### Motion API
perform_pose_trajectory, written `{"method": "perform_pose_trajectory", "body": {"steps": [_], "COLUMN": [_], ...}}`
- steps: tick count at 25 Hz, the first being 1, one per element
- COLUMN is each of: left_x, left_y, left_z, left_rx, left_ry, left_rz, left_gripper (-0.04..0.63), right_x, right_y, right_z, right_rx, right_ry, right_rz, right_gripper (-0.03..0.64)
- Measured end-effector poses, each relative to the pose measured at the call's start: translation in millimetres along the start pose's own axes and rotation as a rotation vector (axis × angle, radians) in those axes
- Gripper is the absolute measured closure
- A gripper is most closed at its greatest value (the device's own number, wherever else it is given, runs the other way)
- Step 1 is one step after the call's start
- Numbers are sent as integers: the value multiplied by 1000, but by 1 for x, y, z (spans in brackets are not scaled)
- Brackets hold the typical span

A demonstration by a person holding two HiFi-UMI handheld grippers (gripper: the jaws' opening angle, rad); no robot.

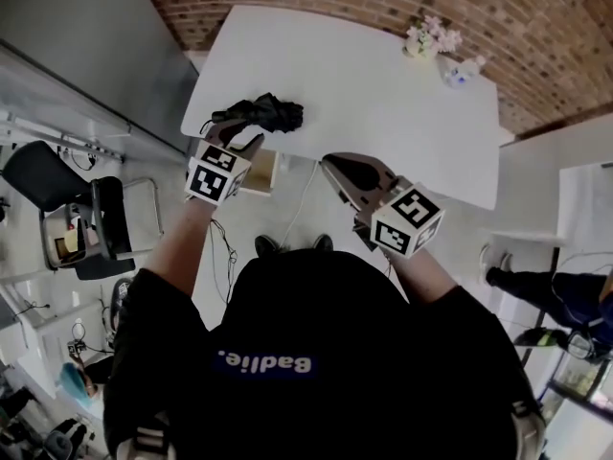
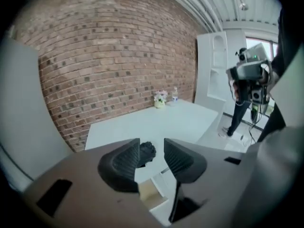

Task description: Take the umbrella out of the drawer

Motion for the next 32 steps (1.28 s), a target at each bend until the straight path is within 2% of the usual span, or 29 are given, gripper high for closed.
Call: {"method": "perform_pose_trajectory", "body": {"steps": [4,7,9,19,32], "left_x": [9,18,23,45,61], "left_y": [20,23,22,23,17], "left_z": [38,58,69,110,146], "left_rx": [115,163,182,245,284], "left_ry": [23,10,6,-33,-46], "left_rz": [166,319,375,424,441], "left_gripper": [477,505,522,566,593], "right_x": [3,4,3,0,-13], "right_y": [-1,-2,-2,-10,-20], "right_z": [-2,-6,-11,-22,-29], "right_rx": [4,4,2,0,-39], "right_ry": [11,26,37,57,91], "right_rz": [-9,-17,-21,-40,-29], "right_gripper": [586,586,586,586,586]}}
Point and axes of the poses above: the fingertips, and each gripper's own axes: z backward along the fingers, x to its right, y out of its top, the point moved 8 cm from there along z, backward along the fingers, and after that the axes turned 14 degrees about y, right-handed, at the moved point
